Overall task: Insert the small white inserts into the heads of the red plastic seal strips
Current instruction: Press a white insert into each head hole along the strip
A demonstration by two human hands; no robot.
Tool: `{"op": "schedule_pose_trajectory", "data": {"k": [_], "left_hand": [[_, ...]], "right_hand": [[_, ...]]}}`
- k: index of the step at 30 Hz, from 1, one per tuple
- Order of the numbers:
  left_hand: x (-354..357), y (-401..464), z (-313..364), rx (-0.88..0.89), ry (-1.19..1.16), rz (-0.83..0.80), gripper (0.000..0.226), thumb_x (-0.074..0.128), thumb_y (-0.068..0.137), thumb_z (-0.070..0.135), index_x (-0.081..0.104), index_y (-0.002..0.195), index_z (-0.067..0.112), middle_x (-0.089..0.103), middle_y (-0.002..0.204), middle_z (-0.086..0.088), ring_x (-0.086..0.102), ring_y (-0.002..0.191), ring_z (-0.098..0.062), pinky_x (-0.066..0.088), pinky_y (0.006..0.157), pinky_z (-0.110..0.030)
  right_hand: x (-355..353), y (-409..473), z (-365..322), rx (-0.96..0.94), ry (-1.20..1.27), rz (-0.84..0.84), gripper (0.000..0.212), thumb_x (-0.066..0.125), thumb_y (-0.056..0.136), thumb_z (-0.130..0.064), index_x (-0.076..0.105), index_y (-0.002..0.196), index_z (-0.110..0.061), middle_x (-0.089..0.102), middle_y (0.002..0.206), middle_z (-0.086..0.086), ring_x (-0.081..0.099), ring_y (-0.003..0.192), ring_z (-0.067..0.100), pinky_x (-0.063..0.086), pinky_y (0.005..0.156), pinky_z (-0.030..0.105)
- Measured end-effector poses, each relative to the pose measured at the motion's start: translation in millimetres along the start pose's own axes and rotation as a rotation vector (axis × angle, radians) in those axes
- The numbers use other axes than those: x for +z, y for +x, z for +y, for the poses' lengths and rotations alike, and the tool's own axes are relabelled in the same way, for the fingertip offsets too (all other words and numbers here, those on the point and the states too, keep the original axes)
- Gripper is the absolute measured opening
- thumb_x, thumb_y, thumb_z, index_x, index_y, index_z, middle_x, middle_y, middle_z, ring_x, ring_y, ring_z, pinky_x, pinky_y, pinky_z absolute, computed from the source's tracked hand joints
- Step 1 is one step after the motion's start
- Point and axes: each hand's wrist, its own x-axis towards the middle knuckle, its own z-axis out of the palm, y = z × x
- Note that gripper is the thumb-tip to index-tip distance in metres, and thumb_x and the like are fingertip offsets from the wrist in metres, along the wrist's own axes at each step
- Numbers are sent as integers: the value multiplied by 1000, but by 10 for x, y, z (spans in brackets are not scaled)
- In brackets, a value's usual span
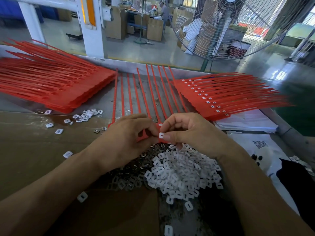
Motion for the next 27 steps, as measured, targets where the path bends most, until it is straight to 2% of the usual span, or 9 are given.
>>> {"op": "schedule_pose_trajectory", "data": {"k": [4,7,10,16,19,22,24,27], "left_hand": [[6,-12,-7,-42,-38,58,17,73,82,46,61,90,35,60,88,18,59,86,-6,46,74,-20],[-5,-17,8,-20,-45,78,21,77,83,41,61,93,33,61,88,18,60,88,-6,46,73,-15],[-13,-8,24,10,-16,60,19,77,85,36,63,96,30,61,90,18,59,87,-7,45,73,-18],[-40,-6,-1,9,14,65,14,72,87,38,63,95,31,60,90,17,59,86,-6,45,74,-18],[-54,-10,-5,-13,10,89,12,68,85,39,62,93,32,61,87,17,59,86,-6,45,76,-17],[-67,-11,-12,-44,1,98,10,67,84,39,61,92,37,61,85,18,58,85,-4,44,74,-12],[-68,-15,-29,-67,-5,70,10,68,85,38,61,91,38,63,85,19,60,83,-4,44,71,-13],[-81,-33,-51,-47,37,-19,12,71,86,38,61,92,38,62,87,22,60,85,-4,46,69,-16]], "right_hand": [[48,30,28,-11,28,3,16,79,90,-11,74,98,-25,76,91,4,65,73,24,56,64,28],[59,40,30,-7,55,13,19,80,89,-12,71,105,-20,76,93,3,65,73,23,56,63,27],[71,43,13,1,60,19,23,80,89,-12,69,108,-16,76,92,3,64,72,21,55,61,28],[69,6,-37,-5,-79,66,12,78,92,-26,74,104,-27,76,89,-10,67,72,0,50,61,13],[58,-4,-23,-19,-176,86,6,76,94,-26,77,98,-30,74,84,-11,66,74,0,50,67,18],[61,-2,-22,-15,-251,1,10,79,91,-21,79,98,-28,76,89,-9,71,83,8,55,78,29],[65,-11,-23,-7,-274,-62,14,82,88,-20,80,99,-28,76,91,-9,71,83,7,55,78,27],[44,-25,-23,25,-340,-102,14,83,87,-20,80,97,-29,75,88,-10,69,77,2,50,70,20]]}}
